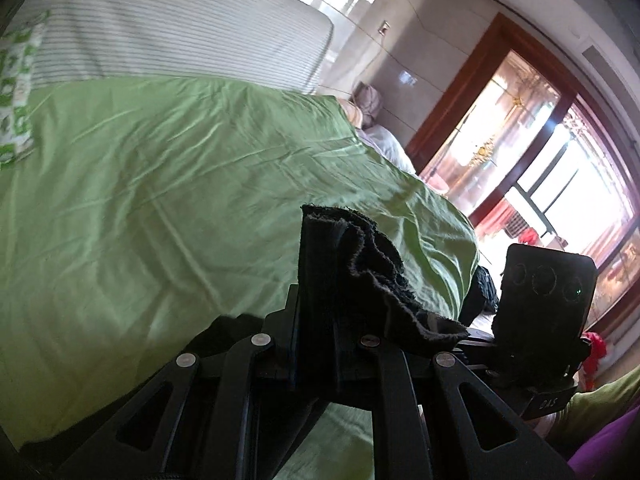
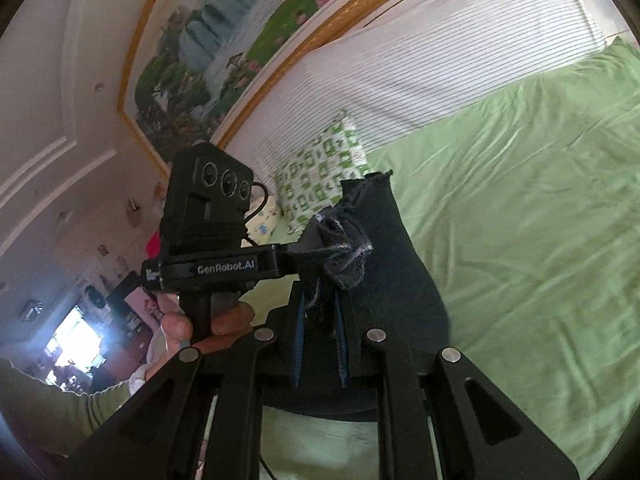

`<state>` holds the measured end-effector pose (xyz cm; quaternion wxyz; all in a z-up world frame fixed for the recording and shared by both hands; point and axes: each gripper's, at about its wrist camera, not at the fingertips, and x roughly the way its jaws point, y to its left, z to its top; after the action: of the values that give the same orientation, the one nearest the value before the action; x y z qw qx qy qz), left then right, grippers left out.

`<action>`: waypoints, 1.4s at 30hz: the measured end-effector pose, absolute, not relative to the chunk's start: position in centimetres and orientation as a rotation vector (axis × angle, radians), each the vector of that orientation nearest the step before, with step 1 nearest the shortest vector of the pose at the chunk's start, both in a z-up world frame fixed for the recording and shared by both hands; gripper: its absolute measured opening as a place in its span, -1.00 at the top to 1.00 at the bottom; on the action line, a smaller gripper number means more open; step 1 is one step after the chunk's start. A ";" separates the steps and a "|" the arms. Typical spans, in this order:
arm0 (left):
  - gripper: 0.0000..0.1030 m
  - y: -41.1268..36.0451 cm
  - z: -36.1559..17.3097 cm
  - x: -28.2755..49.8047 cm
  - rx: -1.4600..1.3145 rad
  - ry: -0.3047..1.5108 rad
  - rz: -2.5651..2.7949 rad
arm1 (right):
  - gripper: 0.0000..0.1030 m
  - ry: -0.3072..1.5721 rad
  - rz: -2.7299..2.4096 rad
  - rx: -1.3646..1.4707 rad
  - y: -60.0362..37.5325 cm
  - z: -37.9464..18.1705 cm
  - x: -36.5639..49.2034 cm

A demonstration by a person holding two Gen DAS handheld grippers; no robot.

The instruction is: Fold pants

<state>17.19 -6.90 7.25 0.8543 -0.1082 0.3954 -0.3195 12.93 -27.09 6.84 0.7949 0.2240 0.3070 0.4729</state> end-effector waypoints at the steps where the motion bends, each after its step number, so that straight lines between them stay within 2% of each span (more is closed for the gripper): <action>1: 0.78 -6.3 7.0 17.0 -0.240 0.833 -0.665 | 0.71 0.662 1.025 0.481 -26.8 6.8 12.9; 17: 0.78 0.6 0.1 14.8 -0.404 0.927 -0.501 | 0.70 0.840 1.170 0.464 -20.9 1.1 13.4; 32: 0.82 5.5 -2.6 10.7 -0.515 0.938 -0.376 | 0.68 0.957 1.170 0.410 -18.2 -1.7 13.1; 35: 0.82 6.3 -2.6 9.5 -0.537 0.930 -0.338 | 0.56 0.986 1.171 0.385 -17.7 -2.0 12.8; 37: 0.81 6.5 -2.2 8.7 -0.546 0.917 -0.320 | 0.39 0.991 1.182 0.382 -17.5 -2.0 12.6; 40: 0.67 7.2 -1.3 7.1 -0.578 0.875 -0.290 | 0.11 0.978 1.203 0.380 -17.3 -1.4 12.1; 42: 0.50 7.6 -0.9 6.1 -0.574 0.859 -0.255 | 0.05 0.961 1.213 0.371 -17.1 -0.8 11.7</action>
<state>6.15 7.56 -0.92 0.8618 -0.2737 0.4094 -0.1215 11.72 -17.12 -0.77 0.6999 0.1667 0.4313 0.5444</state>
